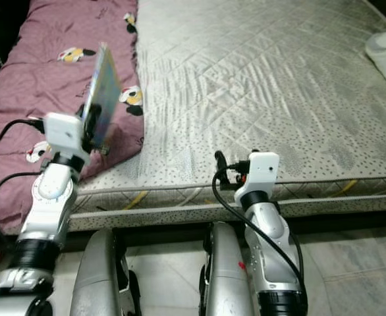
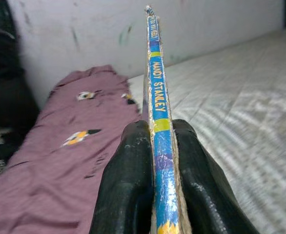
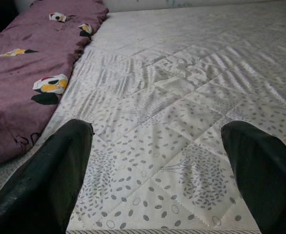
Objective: Clean up the room
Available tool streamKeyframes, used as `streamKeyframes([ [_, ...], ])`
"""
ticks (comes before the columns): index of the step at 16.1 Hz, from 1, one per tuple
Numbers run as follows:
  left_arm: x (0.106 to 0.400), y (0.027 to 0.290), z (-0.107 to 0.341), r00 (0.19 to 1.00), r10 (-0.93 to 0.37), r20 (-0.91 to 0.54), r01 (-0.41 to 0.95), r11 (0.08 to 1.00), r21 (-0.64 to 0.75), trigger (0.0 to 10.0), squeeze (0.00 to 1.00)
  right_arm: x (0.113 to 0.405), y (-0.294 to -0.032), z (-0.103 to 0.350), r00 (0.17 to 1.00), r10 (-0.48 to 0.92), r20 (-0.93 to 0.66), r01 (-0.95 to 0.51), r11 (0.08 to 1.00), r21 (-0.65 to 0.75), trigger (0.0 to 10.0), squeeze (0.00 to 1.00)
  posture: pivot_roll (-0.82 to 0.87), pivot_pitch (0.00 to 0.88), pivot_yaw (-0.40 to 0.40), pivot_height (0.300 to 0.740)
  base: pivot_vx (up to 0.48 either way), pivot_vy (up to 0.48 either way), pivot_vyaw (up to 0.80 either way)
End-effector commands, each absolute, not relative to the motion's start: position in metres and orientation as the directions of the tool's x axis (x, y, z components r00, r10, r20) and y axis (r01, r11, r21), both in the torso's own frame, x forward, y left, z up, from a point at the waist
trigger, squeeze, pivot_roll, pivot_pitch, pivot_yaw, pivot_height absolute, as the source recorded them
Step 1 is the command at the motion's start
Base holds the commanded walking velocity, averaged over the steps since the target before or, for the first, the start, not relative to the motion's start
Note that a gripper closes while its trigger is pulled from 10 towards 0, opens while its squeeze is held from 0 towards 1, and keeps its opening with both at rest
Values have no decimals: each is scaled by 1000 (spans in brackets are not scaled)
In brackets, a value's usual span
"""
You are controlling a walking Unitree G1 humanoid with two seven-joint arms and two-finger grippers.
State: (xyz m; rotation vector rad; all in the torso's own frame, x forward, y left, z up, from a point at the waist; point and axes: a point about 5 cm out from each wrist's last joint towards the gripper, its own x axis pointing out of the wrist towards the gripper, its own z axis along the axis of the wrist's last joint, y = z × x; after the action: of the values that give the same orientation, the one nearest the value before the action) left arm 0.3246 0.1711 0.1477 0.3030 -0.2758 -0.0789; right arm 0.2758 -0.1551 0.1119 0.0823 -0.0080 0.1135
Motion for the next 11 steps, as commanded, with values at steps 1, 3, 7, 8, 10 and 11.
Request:
streamKeyframes([
  [1, 318, 173, 155, 949, -69, 308, -51, 930, 364, 10000, 0, 279, -153, 111, 995, 99, 14, -100, 989, 109, 10000, 0, -25, 74, 17, 610, 0, 0, 0],
  [3, 307, 171, 152, 952, -65, 300, -48, 934, 355, 10000, 0, 282, -150, 111, 994, 103, 19, -105, 987, 120, 10000, 0, -15, 75, 14, 633, 0, 0, 0],
  [7, 296, 172, 140, 975, 14, 221, -76, 959, 272, 10000, 0, 284, -151, 110, 995, 96, 17, -98, 987, 129, 10000, 0, -2, 67, 8, 678, 0, 0, 0],
  [8, 295, 169, 138, 978, -17, 208, -36, 968, 248, 10000, 0, 285, -151, 110, 995, 94, 16, -96, 987, 129, 10000, 0, -4, 66, 9, 687, 0, 0, 0],
  [10, 291, 164, 139, 974, -93, 206, 30, 957, 287, 10000, 0, 287, -152, 110, 996, 85, 18, -86, 988, 127, 10000, 0, -6, 62, 10, 709, 0, 0, 0],
  [11, 288, 160, 135, 965, -181, 191, 132, 960, 246, 10000, 0, 287, -154, 110, 997, 71, 21, -73, 991, 110, 10000, 0, -13, 57, 14, 723, 0, 0, 0],
])
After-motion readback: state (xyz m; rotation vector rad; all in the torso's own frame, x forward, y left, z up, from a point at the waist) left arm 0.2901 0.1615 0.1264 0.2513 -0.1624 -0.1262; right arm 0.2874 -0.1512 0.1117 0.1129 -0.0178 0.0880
